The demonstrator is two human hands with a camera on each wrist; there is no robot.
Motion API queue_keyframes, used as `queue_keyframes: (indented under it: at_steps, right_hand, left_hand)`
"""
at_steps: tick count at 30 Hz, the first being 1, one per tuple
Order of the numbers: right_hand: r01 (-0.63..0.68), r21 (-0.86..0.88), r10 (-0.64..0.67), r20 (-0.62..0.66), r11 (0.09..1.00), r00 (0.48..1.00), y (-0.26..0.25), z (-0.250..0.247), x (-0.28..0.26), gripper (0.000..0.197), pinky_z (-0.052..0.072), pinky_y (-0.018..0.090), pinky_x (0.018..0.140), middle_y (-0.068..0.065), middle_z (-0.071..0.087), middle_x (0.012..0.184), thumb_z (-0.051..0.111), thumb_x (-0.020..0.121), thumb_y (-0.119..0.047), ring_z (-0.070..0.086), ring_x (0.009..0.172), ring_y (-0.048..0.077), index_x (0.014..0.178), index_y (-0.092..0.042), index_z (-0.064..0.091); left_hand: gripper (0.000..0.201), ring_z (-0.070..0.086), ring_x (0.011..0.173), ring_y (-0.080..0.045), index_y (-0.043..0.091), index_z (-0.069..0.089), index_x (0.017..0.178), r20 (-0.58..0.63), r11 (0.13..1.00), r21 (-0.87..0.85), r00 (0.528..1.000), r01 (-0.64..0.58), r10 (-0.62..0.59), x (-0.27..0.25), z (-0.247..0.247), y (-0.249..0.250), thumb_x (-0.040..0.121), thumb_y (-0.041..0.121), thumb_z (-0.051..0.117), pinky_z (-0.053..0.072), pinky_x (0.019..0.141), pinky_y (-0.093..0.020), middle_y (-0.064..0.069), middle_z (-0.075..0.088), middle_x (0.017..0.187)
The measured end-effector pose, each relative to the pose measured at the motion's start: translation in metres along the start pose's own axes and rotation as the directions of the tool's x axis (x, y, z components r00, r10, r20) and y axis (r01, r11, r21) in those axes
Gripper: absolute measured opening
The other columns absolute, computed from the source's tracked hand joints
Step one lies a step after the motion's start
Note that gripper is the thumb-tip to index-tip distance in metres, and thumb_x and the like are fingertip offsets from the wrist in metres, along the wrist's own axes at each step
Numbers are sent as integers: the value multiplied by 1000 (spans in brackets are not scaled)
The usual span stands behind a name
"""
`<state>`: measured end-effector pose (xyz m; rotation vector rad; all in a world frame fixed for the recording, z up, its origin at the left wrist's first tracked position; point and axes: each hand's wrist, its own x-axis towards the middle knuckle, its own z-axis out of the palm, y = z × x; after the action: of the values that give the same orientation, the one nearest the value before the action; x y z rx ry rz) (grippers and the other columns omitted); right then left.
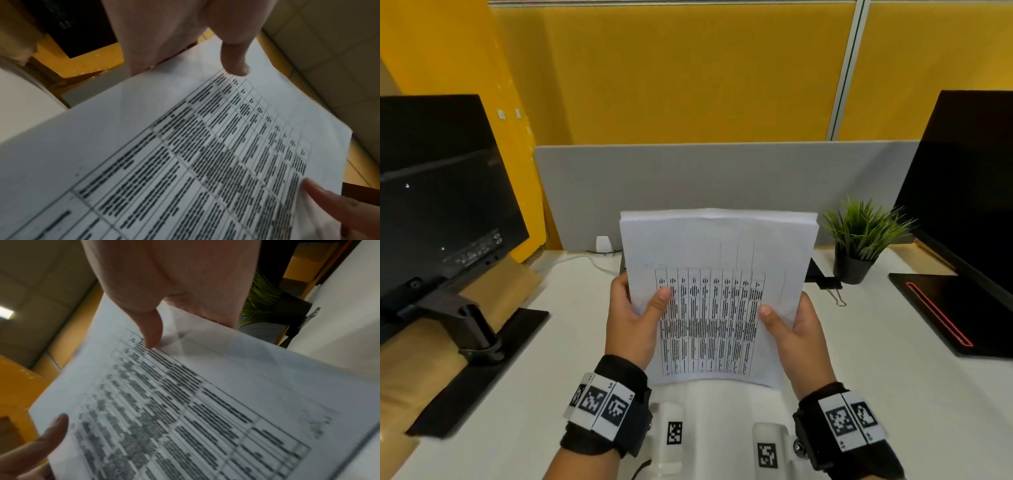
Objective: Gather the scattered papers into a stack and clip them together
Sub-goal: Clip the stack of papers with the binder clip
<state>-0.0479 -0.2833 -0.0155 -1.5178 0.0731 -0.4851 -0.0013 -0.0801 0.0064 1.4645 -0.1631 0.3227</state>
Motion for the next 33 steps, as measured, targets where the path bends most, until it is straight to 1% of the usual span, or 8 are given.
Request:
queue_keyframes:
  at_steps: [5,10,14,17,20,23,29,33]
  right_hand:
    - [3,-17,-3,-15,1000,1000,4,1,-3,37,49,50,96,-4,68,111,72,73,-49,64,107,18,104,-36,56]
    - [12,10,-12,-28,1000,1000,7,-1,7,31,48,49,98,-2,65,118,65,86,-17,62,111,20,110,-33,52]
    - [-95,-46,98,65,994,993,21,-2,0,35,51,46,94,-2,65,115,67,85,-9,62,109,18,110,-28,51]
    - [-152,-50,152,-8,987,988,27,-9,0,54,49,32,90,1,57,123,74,79,-12,56,115,19,120,-27,43]
    - [-274,233,286,-20,933,958,34,-12,-3,106,41,42,102,4,59,126,91,48,-42,55,118,24,135,-26,34]
    - [-279,545,217,178,790,960,25,-2,-7,74,47,45,99,7,64,126,77,71,-32,58,120,27,136,-19,45]
    - [97,401,-88,-41,911,995,-9,-27,6,39,56,27,78,1,72,109,62,74,-10,68,102,19,113,-17,61]
    - [132,206,-133,-10,969,991,-12,-44,14,41,57,24,75,-3,75,102,70,66,-21,70,96,17,107,-18,63]
  left_hand:
    - [58,63,99,-5,16,50,123,25,1000,-7,1000,7,-7,-4,-2,4,69,30,66,52,89,-27,8,65,108]
    - [38,66,91,6,20,53,118,25,1000,-15,999,-27,28,0,0,6,82,12,66,54,80,-14,11,67,105]
    - [25,67,85,7,30,61,101,0,999,9,999,37,-37,-4,-2,-5,84,12,66,53,89,-26,15,69,93]
    - [30,69,99,-17,26,66,103,-73,986,-138,991,98,-108,0,-5,-5,75,20,77,50,97,-46,-2,73,102]
    - [80,64,113,-29,18,63,118,-20,868,-476,985,139,-169,-1,-4,2,48,43,91,50,98,-47,-10,69,119]
    - [74,55,124,-32,18,58,128,62,788,-583,978,198,-199,-14,12,7,62,38,84,39,106,-56,-10,64,128]
    - [120,49,126,-24,37,27,140,-187,951,-304,976,48,-109,1,-33,14,38,46,91,40,103,-50,-5,47,143]
    - [80,54,121,-15,29,44,131,3,991,136,1000,11,-11,15,-42,14,62,31,83,43,99,-38,8,59,130]
